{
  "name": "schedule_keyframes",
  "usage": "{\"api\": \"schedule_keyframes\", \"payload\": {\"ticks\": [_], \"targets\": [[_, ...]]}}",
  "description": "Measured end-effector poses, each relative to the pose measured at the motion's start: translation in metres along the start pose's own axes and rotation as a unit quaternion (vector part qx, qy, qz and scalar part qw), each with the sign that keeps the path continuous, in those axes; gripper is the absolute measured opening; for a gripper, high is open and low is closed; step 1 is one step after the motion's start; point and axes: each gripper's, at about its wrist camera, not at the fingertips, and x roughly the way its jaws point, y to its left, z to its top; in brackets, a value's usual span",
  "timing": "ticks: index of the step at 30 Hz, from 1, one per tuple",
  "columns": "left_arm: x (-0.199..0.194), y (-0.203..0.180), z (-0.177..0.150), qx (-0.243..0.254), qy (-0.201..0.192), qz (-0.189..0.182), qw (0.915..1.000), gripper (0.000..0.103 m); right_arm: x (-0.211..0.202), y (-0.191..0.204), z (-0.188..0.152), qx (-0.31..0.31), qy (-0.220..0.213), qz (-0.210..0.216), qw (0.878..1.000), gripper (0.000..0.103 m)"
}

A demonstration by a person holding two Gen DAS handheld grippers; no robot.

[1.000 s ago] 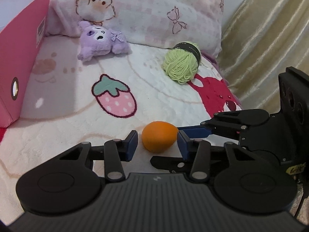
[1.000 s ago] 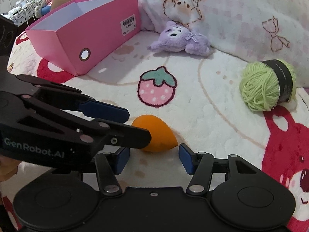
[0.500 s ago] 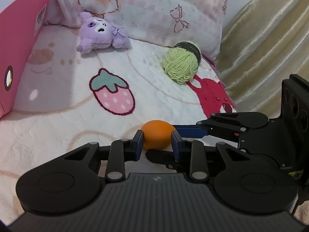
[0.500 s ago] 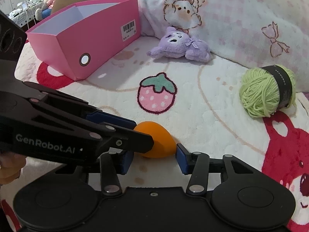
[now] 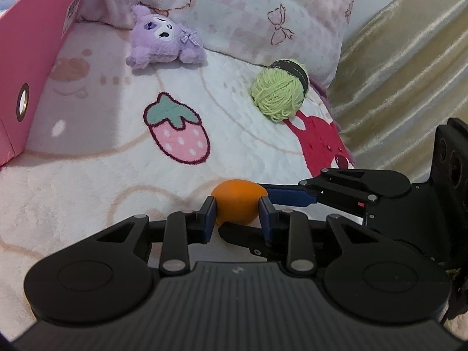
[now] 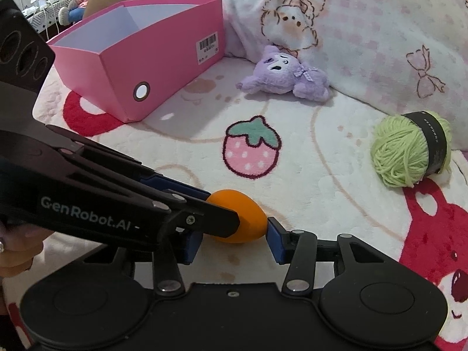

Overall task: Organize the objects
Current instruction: 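Lift the orange sponge with the left gripper and carry it toward the pink box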

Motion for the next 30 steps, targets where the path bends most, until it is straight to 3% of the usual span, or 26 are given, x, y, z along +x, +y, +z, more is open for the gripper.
{"api": "schedule_keyframes", "payload": {"ticks": [12, 26, 30], "targets": [[-0.025, -0.012, 0.008, 0.019, 0.022, 0.04, 0.9988, 0.028, -0.007, 0.017, 0.01, -0.003, -0.003, 0.013, 1.0, 0.052], [-0.083, -0.024, 0.011, 0.011, 0.002, 0.056, 0.9984, 0.028, -0.046, 0.047, 0.024, -0.016, -0.046, 0.03, 0.998, 0.053], [-0.097, -0.033, 0.01, 0.035, 0.0, 0.08, 0.9961, 0.029, -0.053, 0.056, 0.026, -0.005, -0.053, 0.038, 0.998, 0.053]]}}
